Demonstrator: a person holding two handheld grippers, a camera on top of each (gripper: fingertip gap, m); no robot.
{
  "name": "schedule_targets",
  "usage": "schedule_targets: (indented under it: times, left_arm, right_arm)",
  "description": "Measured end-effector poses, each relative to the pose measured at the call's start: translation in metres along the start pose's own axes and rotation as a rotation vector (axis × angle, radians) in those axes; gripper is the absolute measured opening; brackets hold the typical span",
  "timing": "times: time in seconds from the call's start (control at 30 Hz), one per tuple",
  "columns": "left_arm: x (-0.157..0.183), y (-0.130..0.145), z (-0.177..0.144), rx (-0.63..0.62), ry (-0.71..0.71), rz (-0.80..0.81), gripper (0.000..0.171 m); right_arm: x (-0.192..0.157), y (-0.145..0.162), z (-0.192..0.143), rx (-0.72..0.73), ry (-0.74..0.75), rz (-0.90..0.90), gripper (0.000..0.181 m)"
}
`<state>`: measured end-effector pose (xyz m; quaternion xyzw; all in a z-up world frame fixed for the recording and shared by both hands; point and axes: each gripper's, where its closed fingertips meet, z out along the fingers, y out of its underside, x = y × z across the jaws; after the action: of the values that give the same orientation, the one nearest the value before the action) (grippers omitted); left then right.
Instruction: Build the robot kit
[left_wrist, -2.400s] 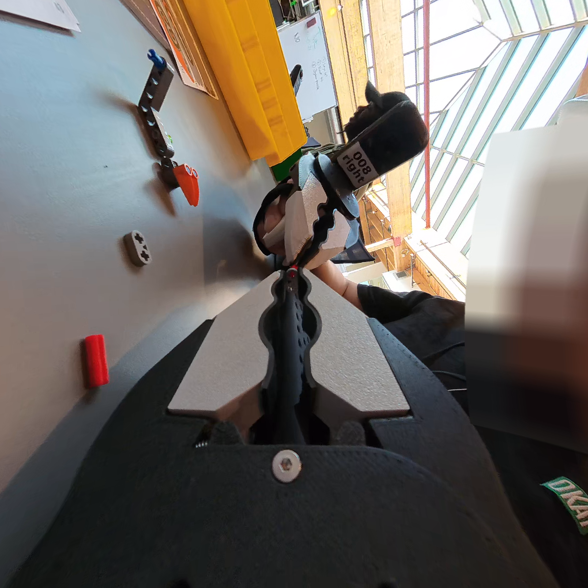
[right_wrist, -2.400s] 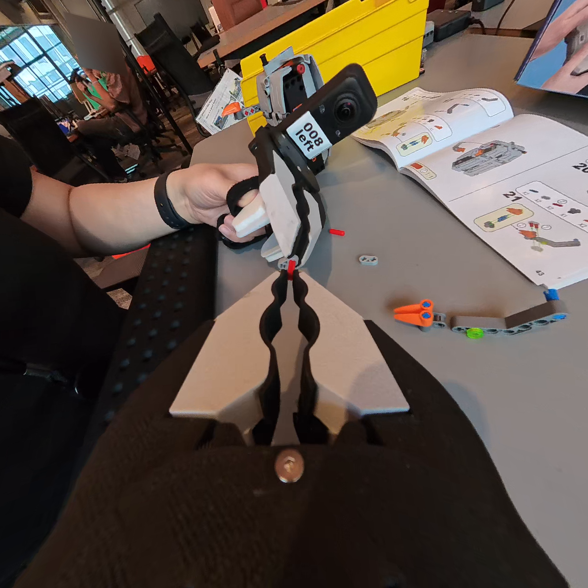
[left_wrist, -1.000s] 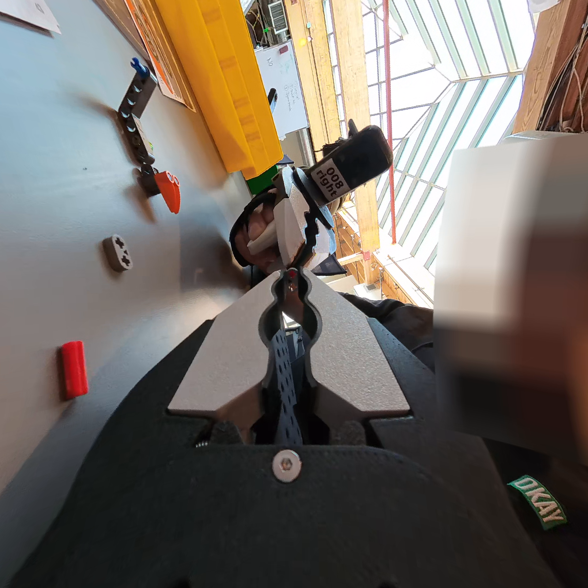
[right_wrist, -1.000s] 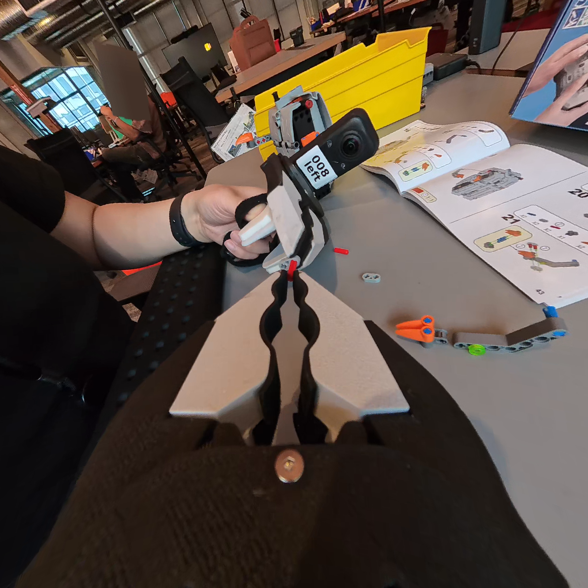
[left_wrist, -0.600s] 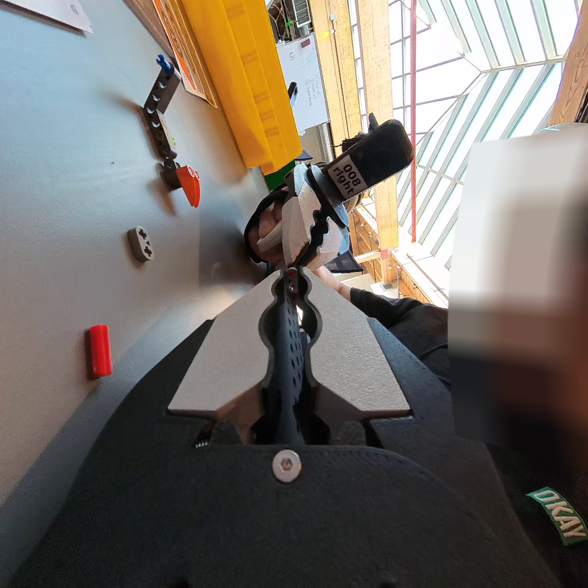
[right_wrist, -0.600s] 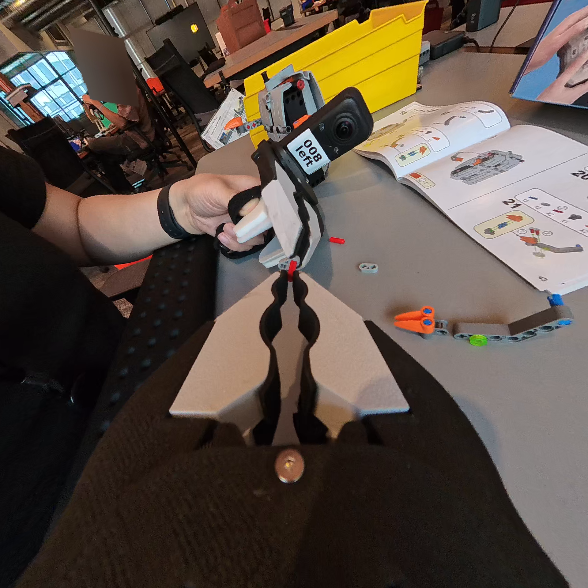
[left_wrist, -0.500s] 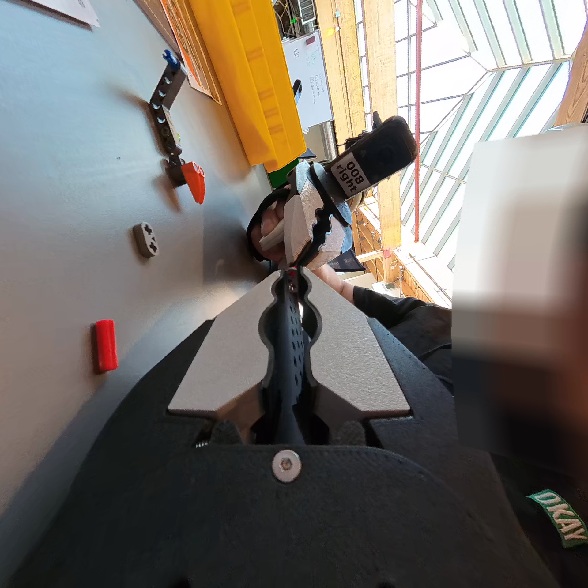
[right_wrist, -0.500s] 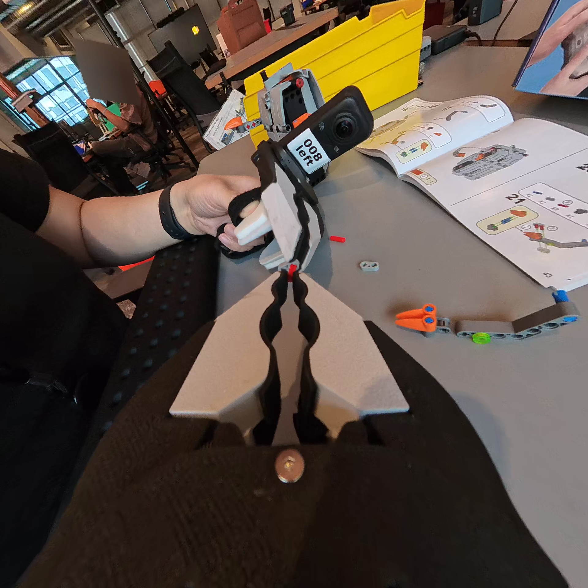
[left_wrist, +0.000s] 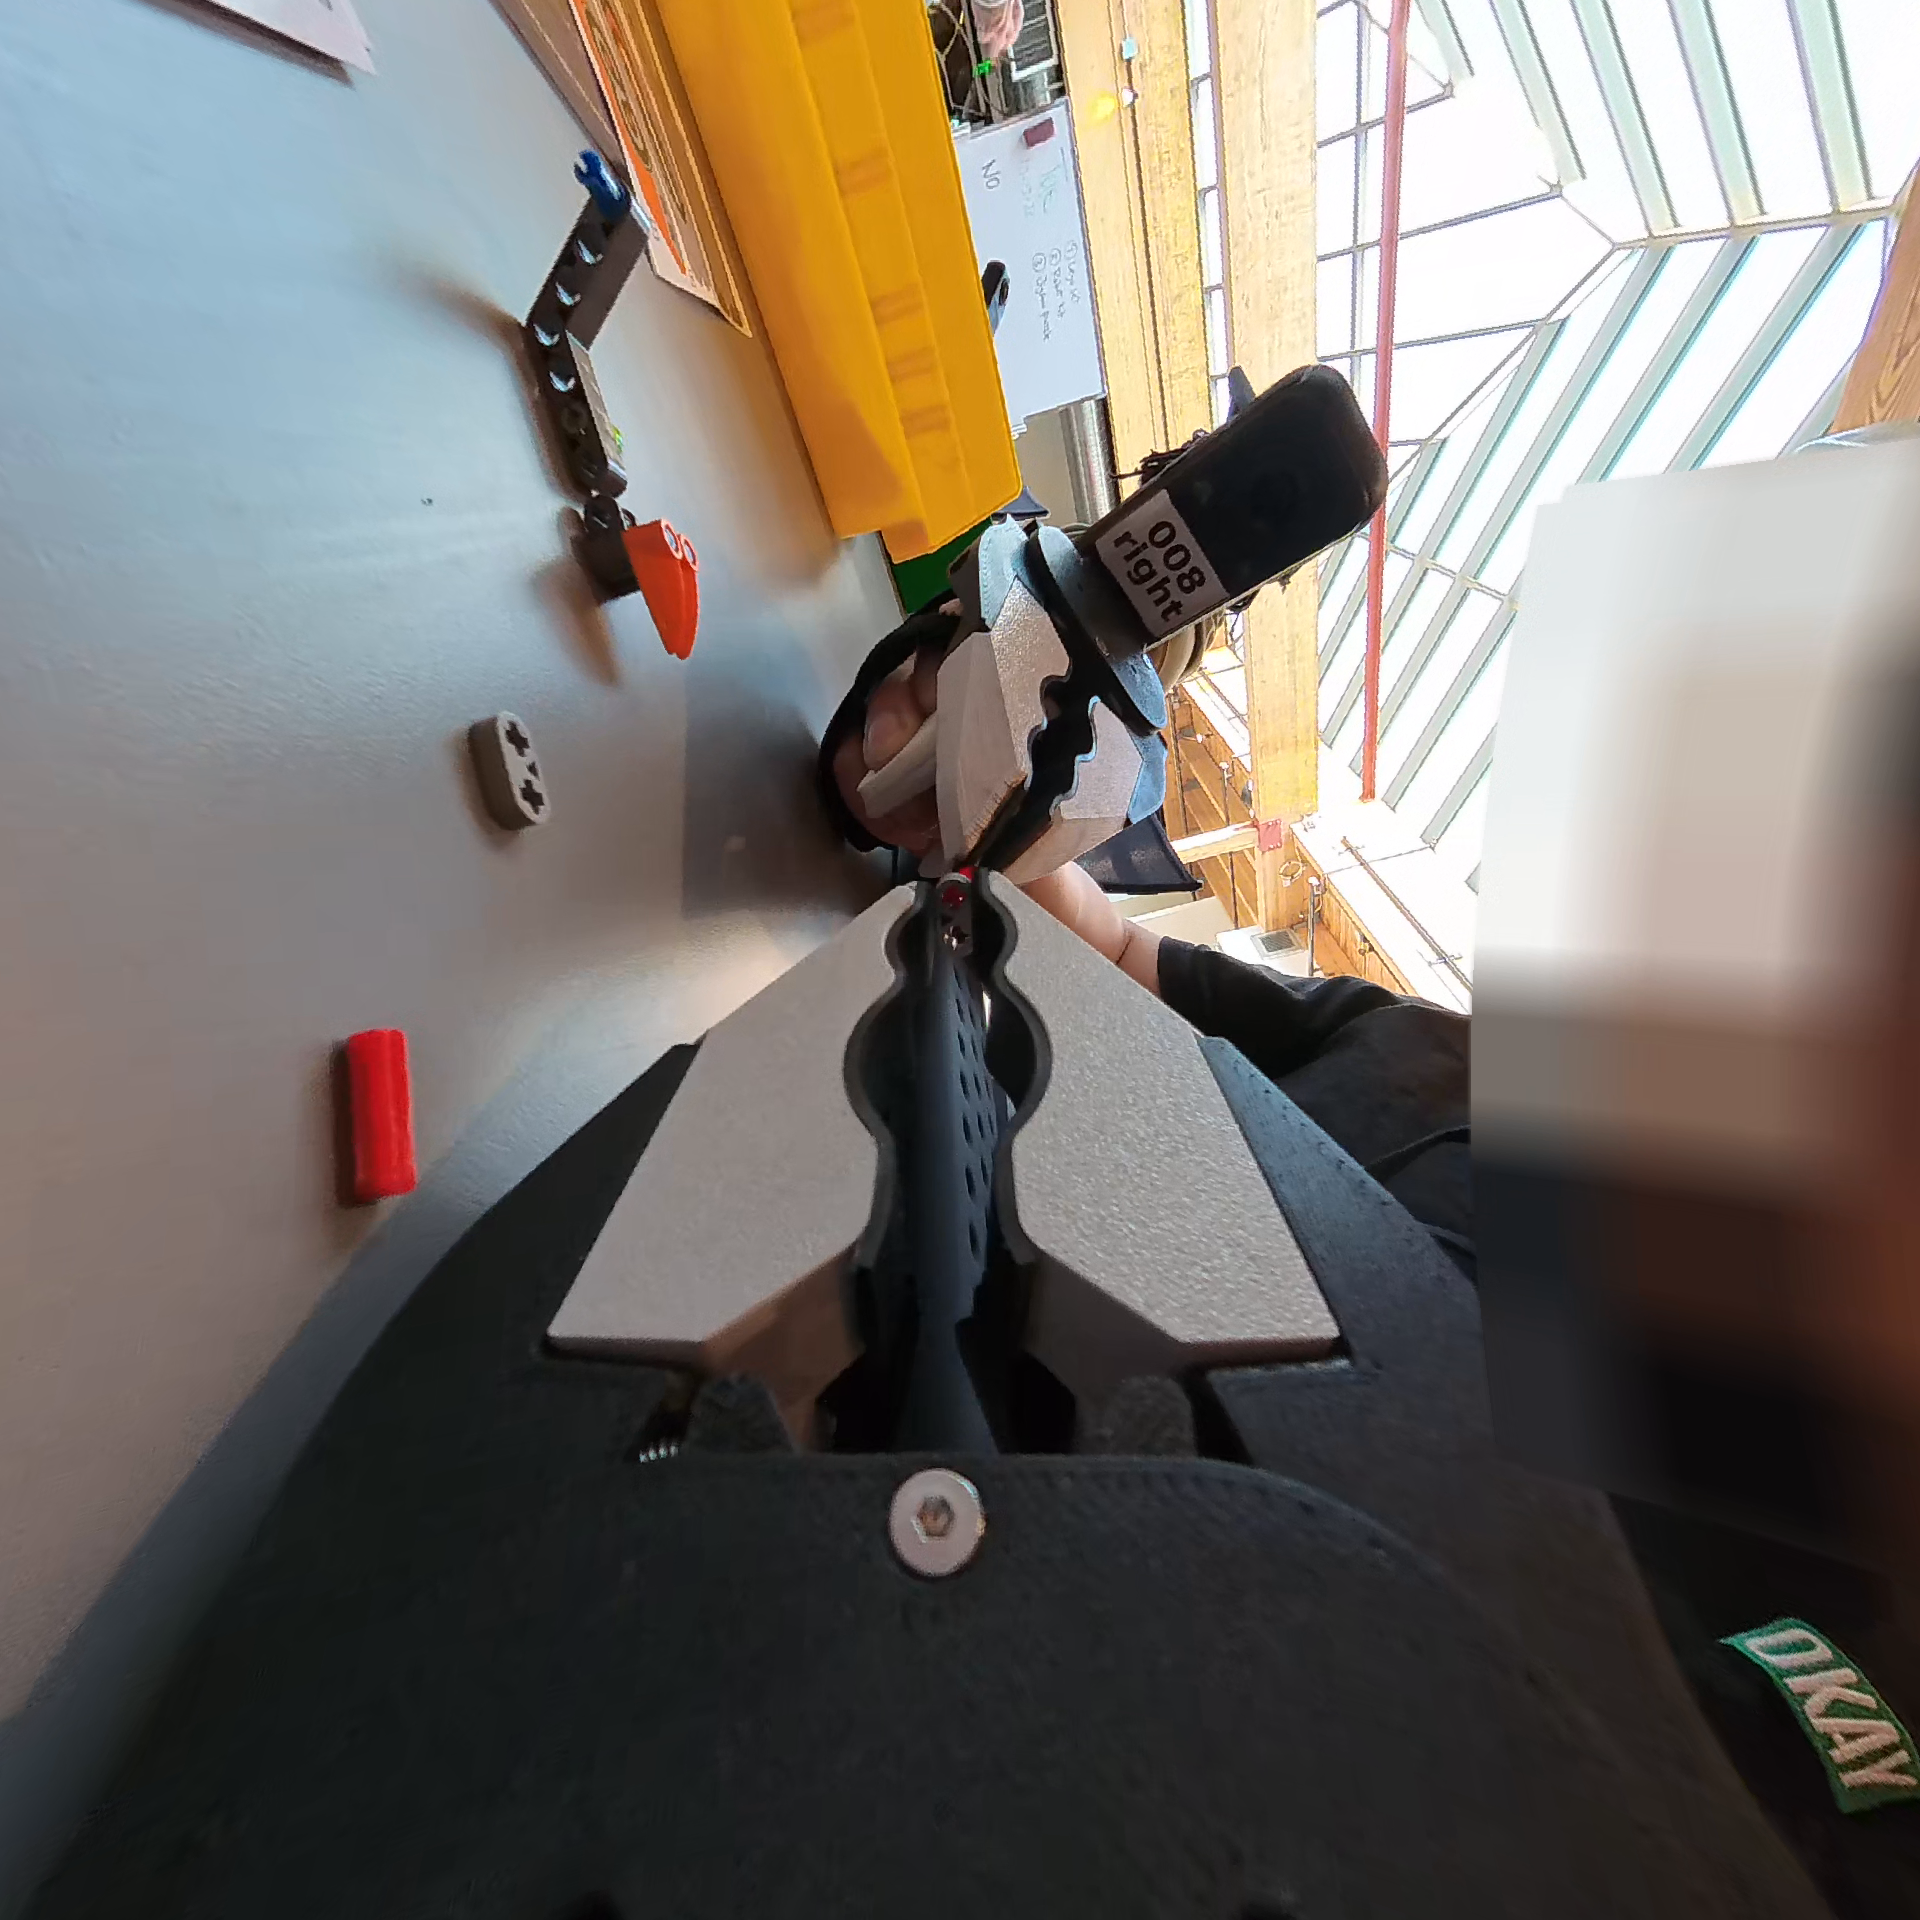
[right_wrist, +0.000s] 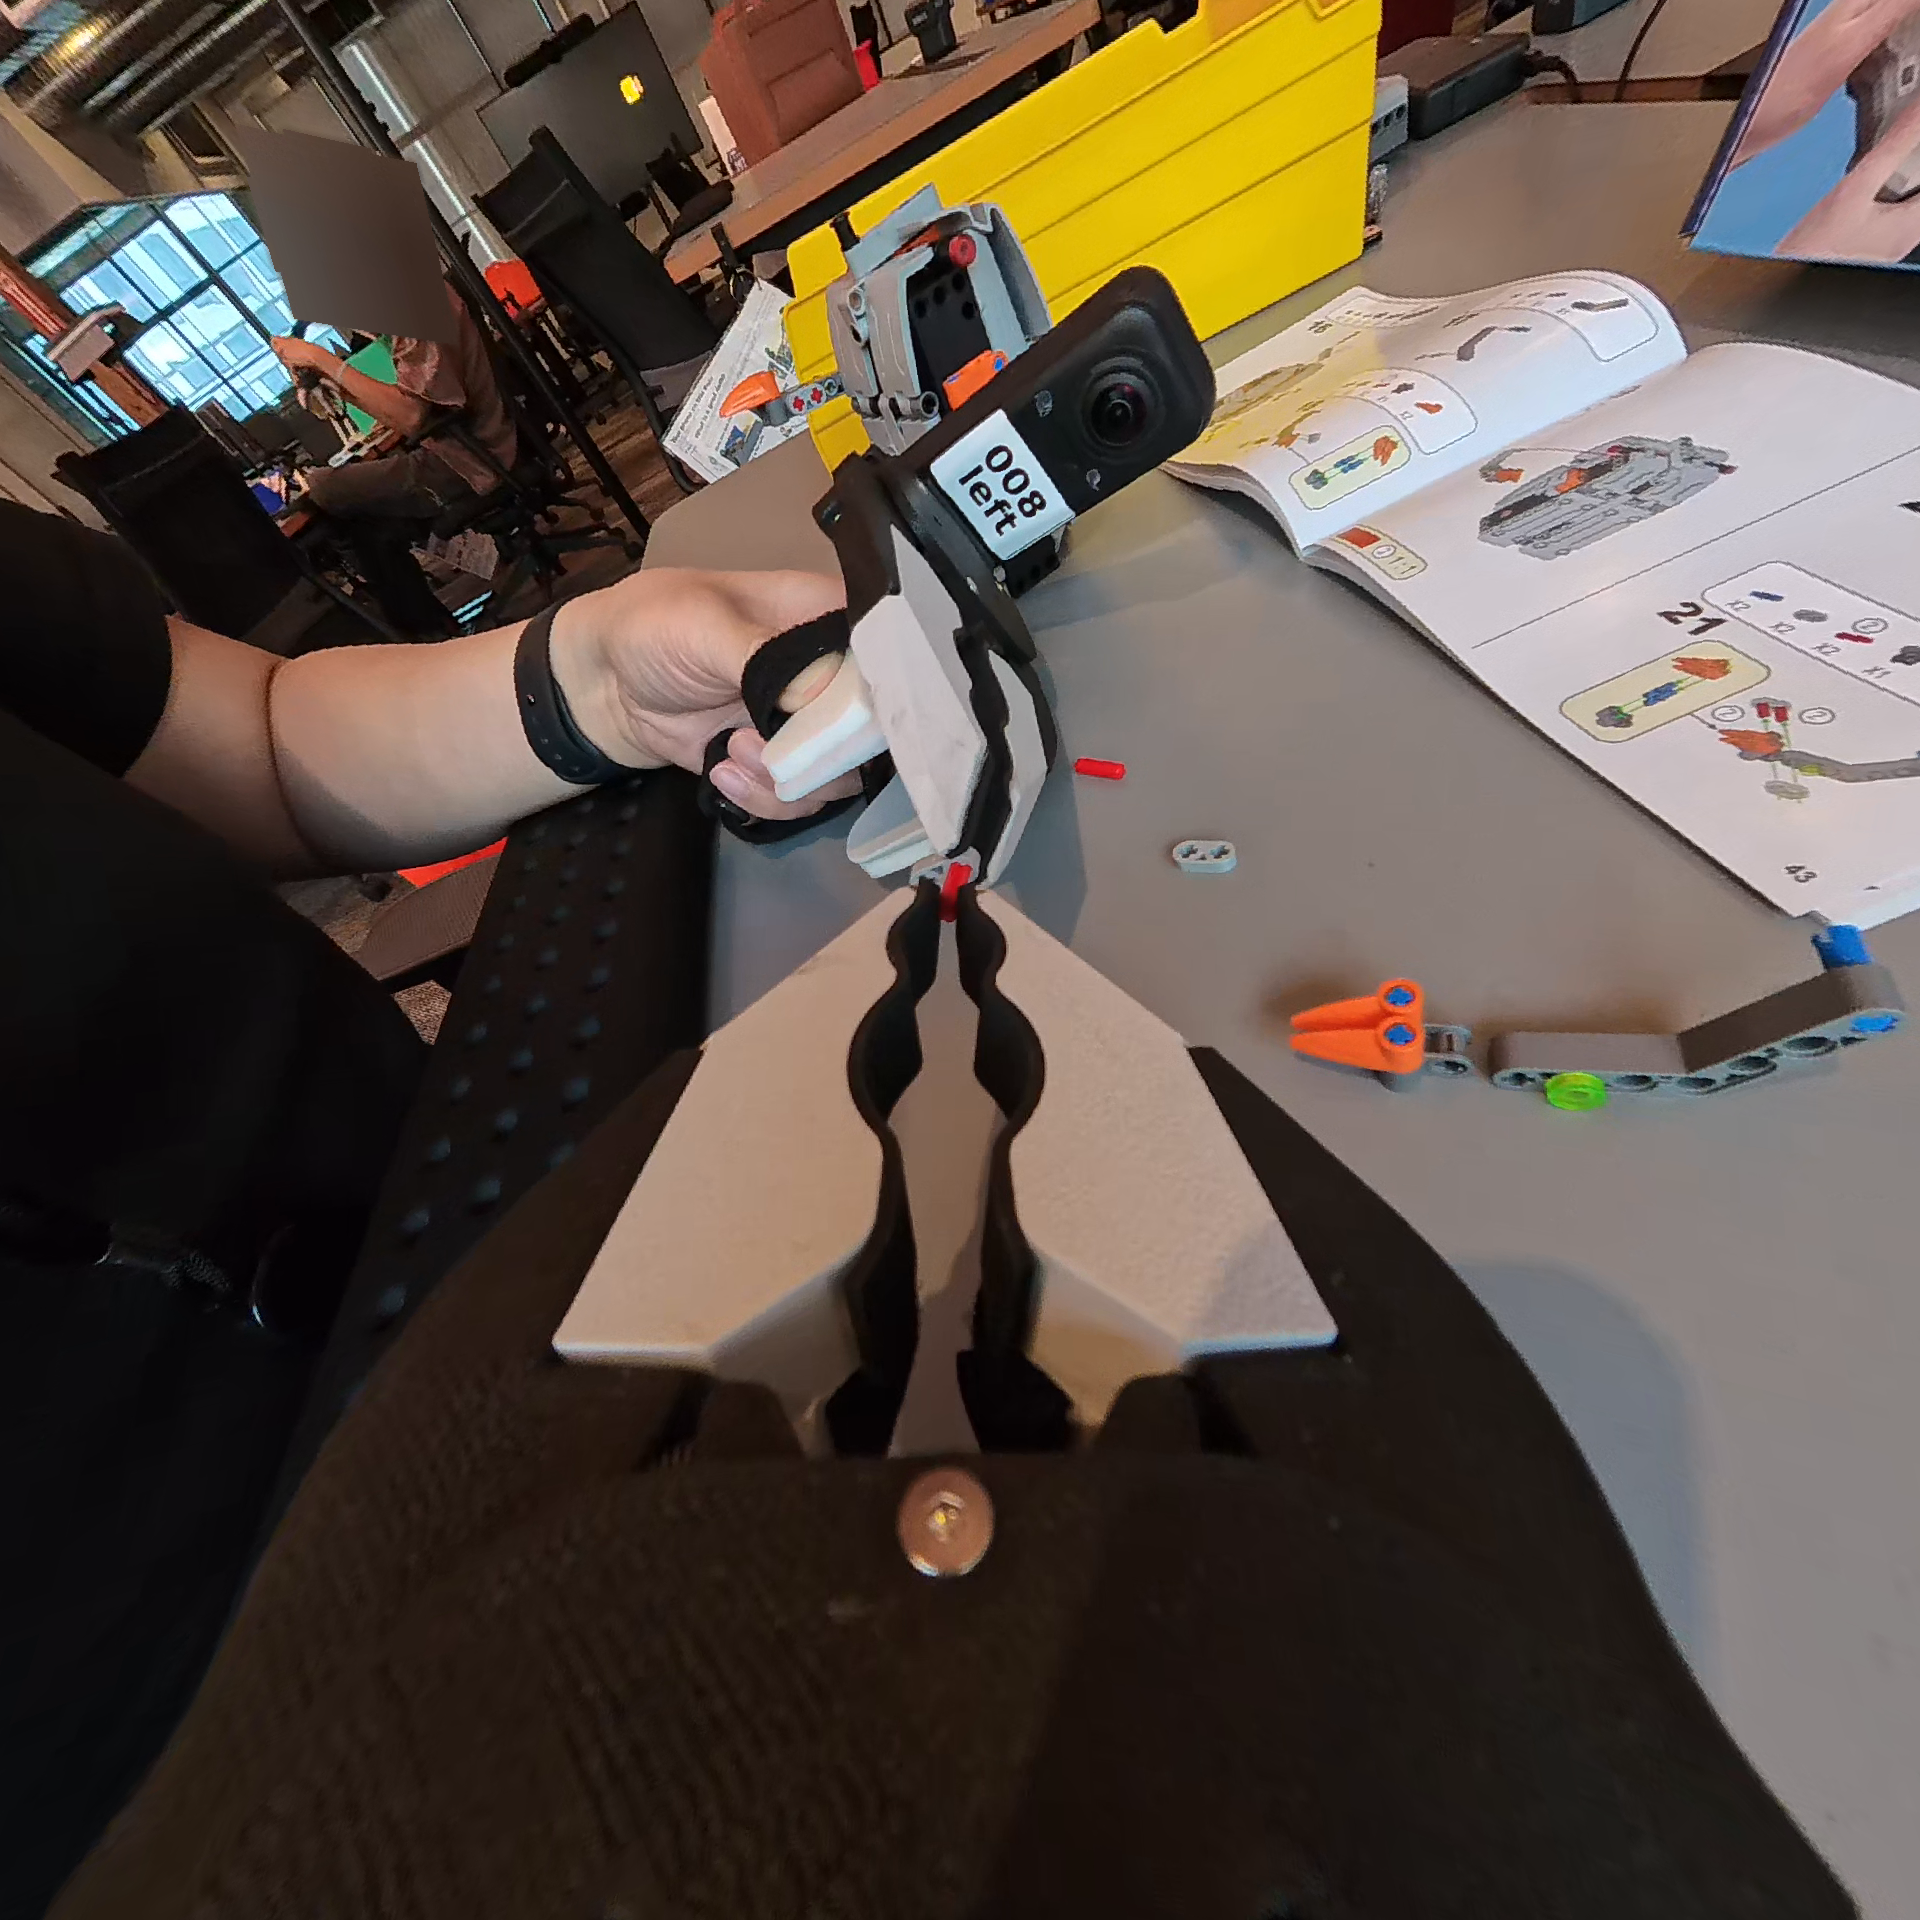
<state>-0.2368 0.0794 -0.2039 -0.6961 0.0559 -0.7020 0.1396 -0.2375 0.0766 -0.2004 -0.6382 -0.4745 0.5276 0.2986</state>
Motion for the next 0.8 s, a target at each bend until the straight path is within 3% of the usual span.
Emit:
schedule_targets:
  times: [0.37, 0.43, 0.47, 0.8]
  left_arm:
    - [0.012, -0.014, 0.002, 0.072, 0.060, 0.037, 0.005]
    - [0.013, -0.018, 0.002, 0.081, 0.047, 0.059, 0.025]
    - [0.015, -0.019, 0.001, 0.092, 0.052, 0.063, 0.027]
    - [0.019, -0.017, 0.005, 0.093, 0.045, 0.120, 0.006]
  right_arm:
    - [0.004, -0.014, -0.007, 0.069, 0.025, 0.002, 0.003]
    - [0.005, -0.018, -0.012, 0.092, 0.044, -0.008, 0.003]
    - [0.006, -0.019, -0.015, 0.104, 0.053, -0.012, 0.003]
    - [0.009, -0.026, -0.015, 0.138, 0.115, -0.060, 0.003]
